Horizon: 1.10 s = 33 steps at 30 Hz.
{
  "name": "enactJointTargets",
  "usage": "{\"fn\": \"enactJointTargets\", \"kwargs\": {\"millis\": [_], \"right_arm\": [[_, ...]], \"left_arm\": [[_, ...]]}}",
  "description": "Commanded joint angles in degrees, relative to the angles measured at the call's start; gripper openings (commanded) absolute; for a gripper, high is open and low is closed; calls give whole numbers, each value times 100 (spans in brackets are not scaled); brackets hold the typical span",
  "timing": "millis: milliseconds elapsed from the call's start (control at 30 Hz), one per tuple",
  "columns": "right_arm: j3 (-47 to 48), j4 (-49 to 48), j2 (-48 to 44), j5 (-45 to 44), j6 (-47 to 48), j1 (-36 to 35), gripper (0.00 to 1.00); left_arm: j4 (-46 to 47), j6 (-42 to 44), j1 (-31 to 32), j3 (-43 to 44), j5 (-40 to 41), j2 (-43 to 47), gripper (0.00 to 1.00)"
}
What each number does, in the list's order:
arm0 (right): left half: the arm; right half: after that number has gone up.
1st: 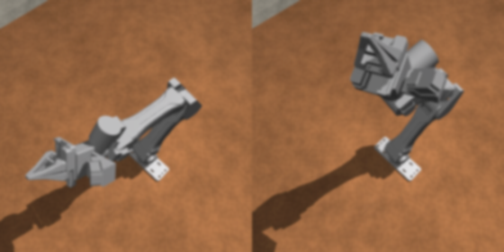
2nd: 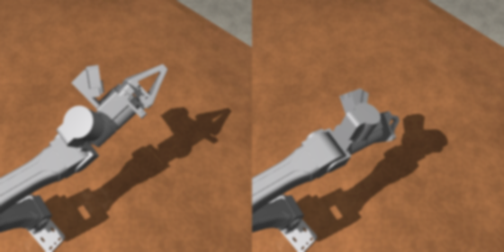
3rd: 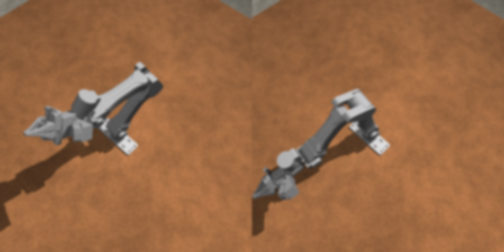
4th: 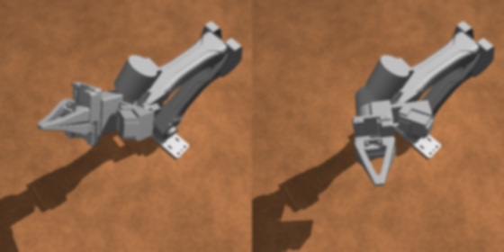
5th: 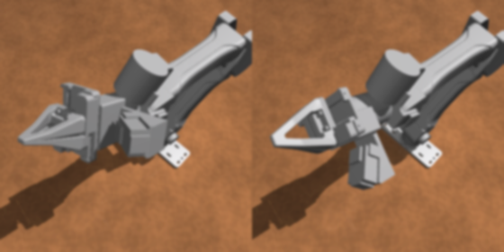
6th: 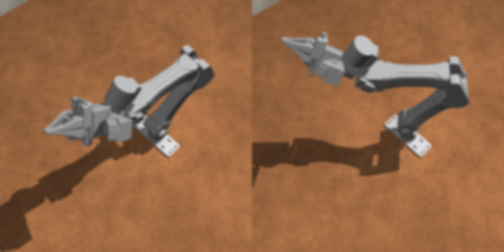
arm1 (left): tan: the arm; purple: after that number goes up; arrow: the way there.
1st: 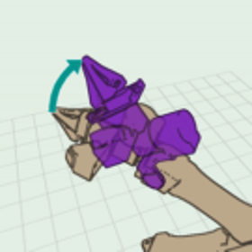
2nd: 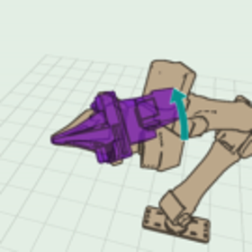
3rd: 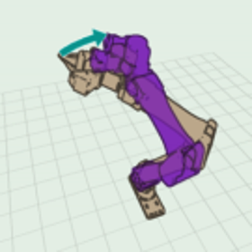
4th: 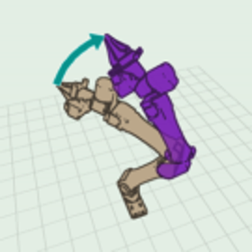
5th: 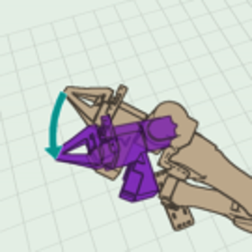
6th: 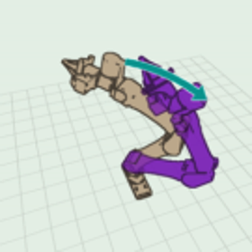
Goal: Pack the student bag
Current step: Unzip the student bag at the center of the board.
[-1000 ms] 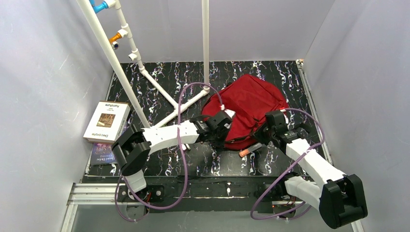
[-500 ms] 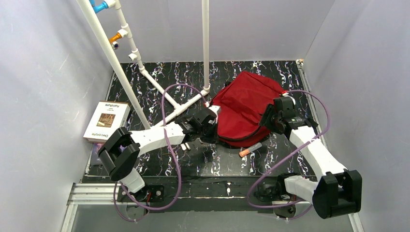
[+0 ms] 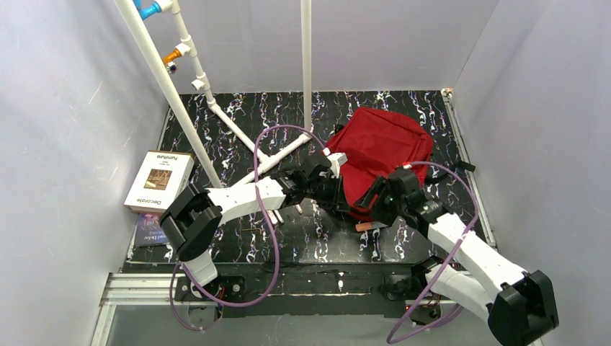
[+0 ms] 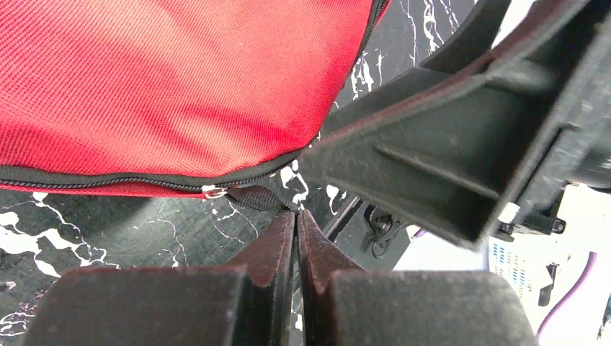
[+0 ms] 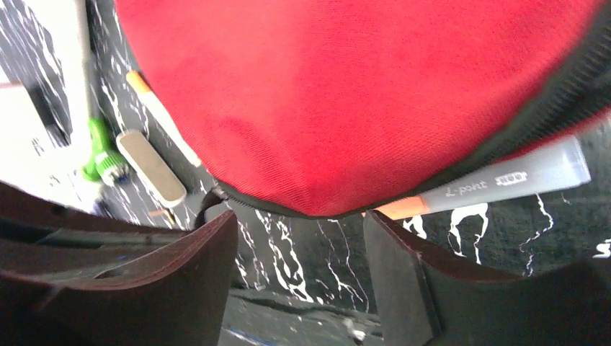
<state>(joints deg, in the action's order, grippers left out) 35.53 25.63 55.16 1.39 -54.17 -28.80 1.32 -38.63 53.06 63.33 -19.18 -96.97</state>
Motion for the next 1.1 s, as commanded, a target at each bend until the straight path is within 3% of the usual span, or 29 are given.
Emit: {"fn": "enactJointTargets", "kwargs": {"millis": [0, 100, 200, 233, 267, 300, 333, 400, 533, 600, 633, 667, 733, 833, 967, 1067], "right_arm": [[-731, -1350, -507, -691, -1733, -16, 66], [-892, -1613, -390, -788, -1918, 57, 46], [-866, -1570, -381, -1082, -1847, 58, 40], [-843, -1475, -434, -1482, -1750, 58, 41], [-894, -1458, -484, -1753, -1701, 58, 48], [-974, -1500, -505, -1863, -1705, 69, 65], [-988, -1496, -511, -1749, -1680, 144, 73], [-986, -1574, -495, -1359, -1628, 183, 74], [-1044, -1543, -325, -1437, -1641, 181, 50], [-1008, -1542, -315, -1643, -1458, 198, 28], [-978, -1603, -334, -1702, -1301, 199, 9], [-904, -1549, -345, -1788, -1134, 199, 1], [-559, -1024, -341, -2153, -682, 199, 1], [84, -22, -206, -3092, -86, 200, 1], [290, 656, -199, -3848, 257, 244, 1], [-10, 297, -610, -3393, 390, 255, 1]], "left_arm": [[54, -167, 44, -72, -213, 291, 0], [43, -334, 111, -165, -194, 350, 0], [-90, -269, 161, -265, 43, 483, 0], [-175, -198, 163, -296, 120, 526, 0], [-308, -123, 163, -302, 185, 554, 0], [-388, -65, 162, -303, 223, 570, 0], [-436, -29, 163, -307, 244, 573, 0], [-487, 31, 163, -305, 202, 589, 0], [-479, 153, 210, -270, 84, 636, 0], [-530, 182, 231, -288, 182, 663, 0], [-587, 194, 228, -296, 251, 686, 0], [-713, 258, 230, -292, 399, 706, 0], [-1263, 312, 224, -239, 1222, 788, 0], [-2499, 51, 82, 44, 3141, 658, 0], [-3384, -175, -427, 495, 3800, 223, 0], [-3263, 114, -747, 723, 3893, -20, 0]]}}
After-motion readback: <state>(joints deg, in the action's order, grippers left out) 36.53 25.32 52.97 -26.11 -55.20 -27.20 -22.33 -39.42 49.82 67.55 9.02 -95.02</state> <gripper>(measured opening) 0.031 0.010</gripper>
